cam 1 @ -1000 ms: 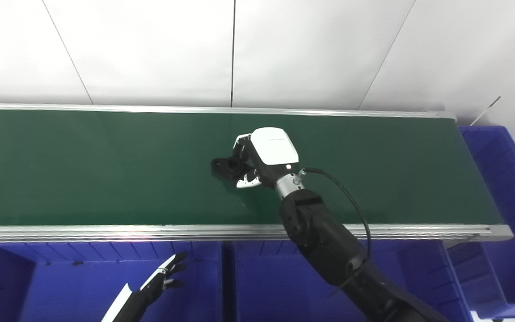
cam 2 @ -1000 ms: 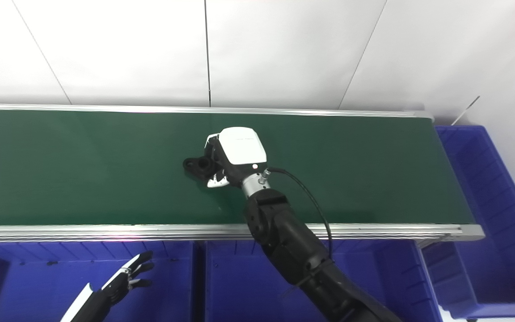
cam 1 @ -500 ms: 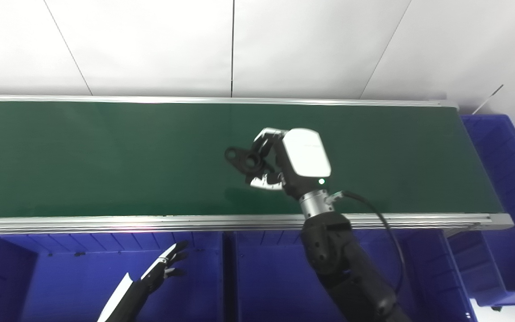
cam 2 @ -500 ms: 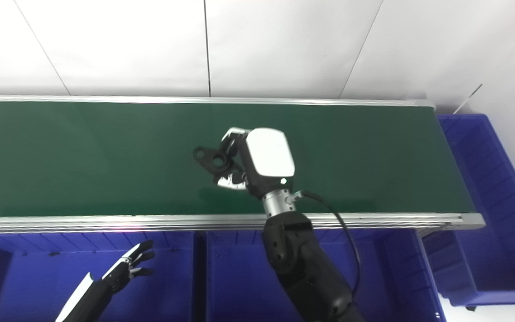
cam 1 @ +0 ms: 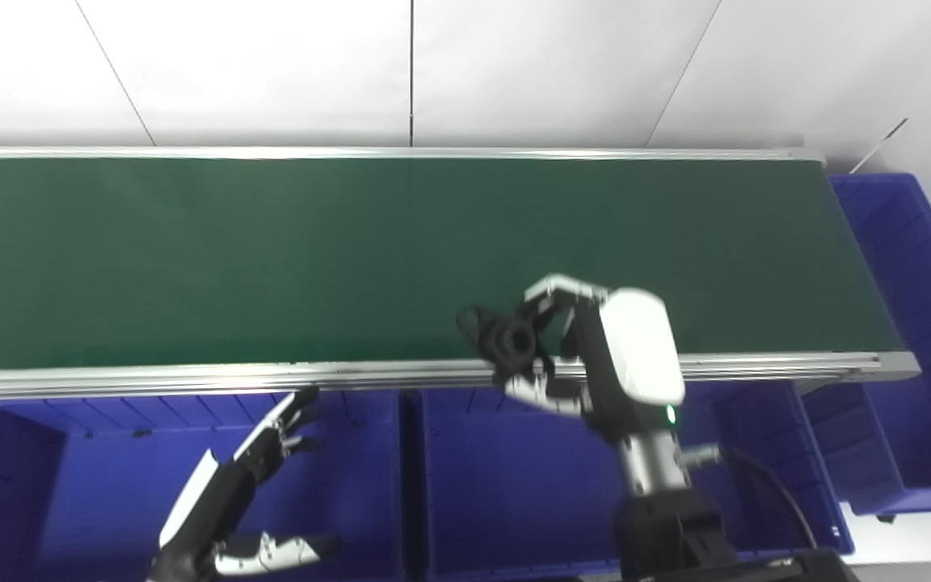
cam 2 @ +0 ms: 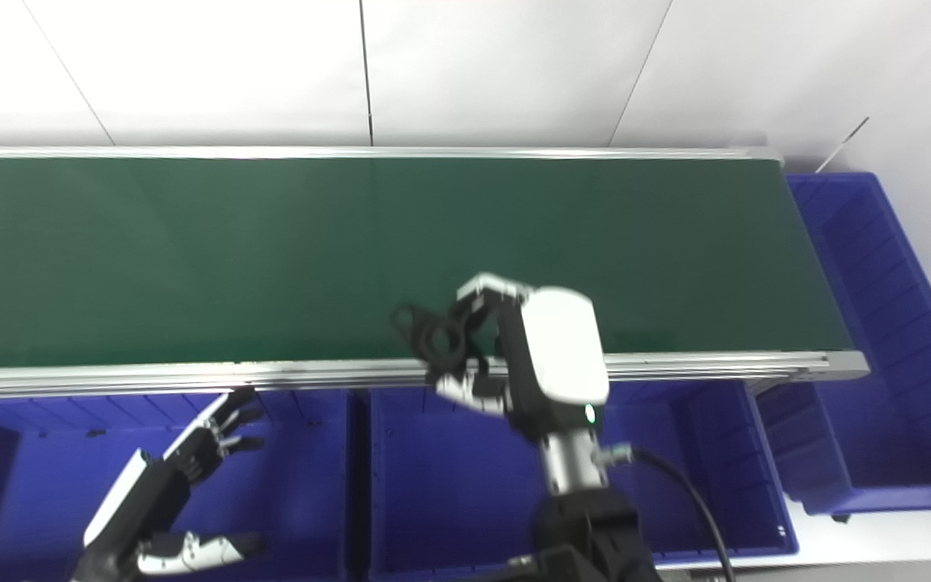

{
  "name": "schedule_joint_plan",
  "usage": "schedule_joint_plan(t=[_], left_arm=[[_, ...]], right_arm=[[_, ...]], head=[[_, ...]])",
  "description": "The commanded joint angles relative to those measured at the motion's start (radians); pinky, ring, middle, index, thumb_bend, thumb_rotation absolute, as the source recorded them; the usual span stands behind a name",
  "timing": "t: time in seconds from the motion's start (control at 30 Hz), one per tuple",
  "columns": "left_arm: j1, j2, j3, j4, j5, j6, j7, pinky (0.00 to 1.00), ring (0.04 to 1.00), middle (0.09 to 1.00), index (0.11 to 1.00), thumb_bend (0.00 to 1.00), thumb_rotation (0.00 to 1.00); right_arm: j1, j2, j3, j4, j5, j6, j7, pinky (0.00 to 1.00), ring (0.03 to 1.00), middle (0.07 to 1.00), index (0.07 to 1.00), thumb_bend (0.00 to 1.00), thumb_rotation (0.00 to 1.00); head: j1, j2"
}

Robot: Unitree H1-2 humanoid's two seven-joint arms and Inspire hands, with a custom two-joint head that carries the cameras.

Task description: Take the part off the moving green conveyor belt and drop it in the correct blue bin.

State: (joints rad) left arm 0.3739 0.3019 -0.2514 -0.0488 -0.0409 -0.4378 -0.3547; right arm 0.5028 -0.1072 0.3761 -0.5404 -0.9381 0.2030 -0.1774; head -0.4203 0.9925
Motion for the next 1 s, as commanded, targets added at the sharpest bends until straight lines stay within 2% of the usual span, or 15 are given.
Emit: schedule_joint_plan(t=[0.0,0.1,0.2,0.27,0.47,0.57,0.63,0.67,0.7,0.73,0.8,0.87,0.9,0.97], left_arm=[[-0.015,-0.009,0.019,-0.004,-0.024,-0.032,-0.033,0.83,0.876,0.911,0.925,0.88,0.62],[-0.031,-0.028,0.041,0.012,-0.030,-0.032,-0.065,0.83,0.876,0.909,0.926,0.89,0.61],[-0.044,-0.043,0.061,0.026,-0.035,-0.032,-0.094,0.84,0.878,0.911,0.927,0.90,0.60],[-0.050,-0.048,0.070,0.034,-0.034,-0.032,-0.107,0.85,0.883,0.913,0.924,0.90,0.60],[-0.063,-0.059,0.086,0.054,-0.017,-0.032,-0.115,0.84,0.879,0.913,0.920,0.89,0.61],[-0.065,-0.066,0.092,0.060,-0.024,-0.032,-0.126,0.83,0.873,0.905,0.914,0.90,0.60],[-0.064,-0.067,0.094,0.061,-0.016,-0.032,-0.125,0.83,0.874,0.906,0.915,0.90,0.61],[-0.064,-0.067,0.095,0.061,-0.011,-0.032,-0.123,0.83,0.875,0.907,0.916,0.90,0.61],[-0.064,-0.067,0.096,0.062,-0.007,-0.032,-0.123,0.82,0.872,0.908,0.918,0.89,0.61],[-0.064,-0.069,0.097,0.064,-0.006,-0.032,-0.122,0.82,0.871,0.908,0.918,0.89,0.62],[-0.063,-0.073,0.102,0.069,-0.013,-0.032,-0.127,0.82,0.868,0.903,0.915,0.89,0.61],[-0.061,-0.076,0.104,0.071,-0.011,-0.032,-0.128,0.83,0.866,0.899,0.914,0.89,0.61],[-0.060,-0.077,0.105,0.071,-0.010,-0.032,-0.129,0.83,0.866,0.899,0.914,0.89,0.61],[-0.058,-0.078,0.107,0.071,-0.013,-0.032,-0.135,0.83,0.869,0.902,0.916,0.88,0.60]], right_arm=[[0.037,-0.013,-0.007,-0.018,0.020,-0.075,-0.036,0.18,0.253,0.472,0.485,0.53,0.00],[0.090,-0.029,-0.019,0.021,0.034,-0.086,-0.027,0.15,0.217,0.470,0.485,0.53,0.00],[0.115,-0.040,-0.034,0.050,0.069,-0.076,0.004,0.19,0.267,0.472,0.486,0.53,0.00],[0.117,-0.041,-0.044,0.075,0.075,-0.067,0.015,0.19,0.262,0.471,0.486,0.53,0.00],[0.086,-0.035,-0.054,0.171,0.069,-0.026,0.078,0.19,0.263,0.472,0.487,0.53,0.00],[0.049,-0.031,-0.056,0.217,0.057,-0.007,0.109,0.22,0.289,0.474,0.489,0.53,0.00],[0.022,-0.030,-0.050,0.233,0.022,0.044,0.169,0.28,0.362,0.481,0.491,0.52,0.00],[0.011,-0.030,-0.044,0.230,0.003,0.087,0.228,0.31,0.397,0.484,0.492,0.52,0.00],[0.003,-0.031,-0.040,0.227,-0.010,0.117,0.272,0.42,0.537,0.619,0.659,0.56,0.15],[-0.003,-0.037,-0.033,0.227,-0.015,0.136,0.310,0.46,0.585,0.665,0.716,0.57,0.20],[-0.005,-0.044,-0.027,0.222,-0.011,0.153,0.349,0.68,0.789,0.831,0.839,0.65,0.35],[0.005,-0.042,-0.033,0.218,0.003,0.130,0.319,0.83,0.892,0.907,0.896,0.72,0.45],[0.014,-0.040,-0.037,0.215,0.013,0.107,0.288,0.84,0.896,0.910,0.898,0.72,0.45],[0.040,-0.035,-0.040,0.197,0.039,0.061,0.226,0.88,0.927,0.938,0.919,0.75,0.54]], head=[[0.001,0.002],[0.007,-0.001],[0.006,0.002],[0.007,0.000],[0.018,-0.002],[0.011,-0.001],[0.007,-0.001],[0.007,-0.001],[0.007,-0.001],[0.007,-0.007],[0.007,-0.011],[0.011,-0.016],[0.016,-0.019],[0.016,-0.019]])
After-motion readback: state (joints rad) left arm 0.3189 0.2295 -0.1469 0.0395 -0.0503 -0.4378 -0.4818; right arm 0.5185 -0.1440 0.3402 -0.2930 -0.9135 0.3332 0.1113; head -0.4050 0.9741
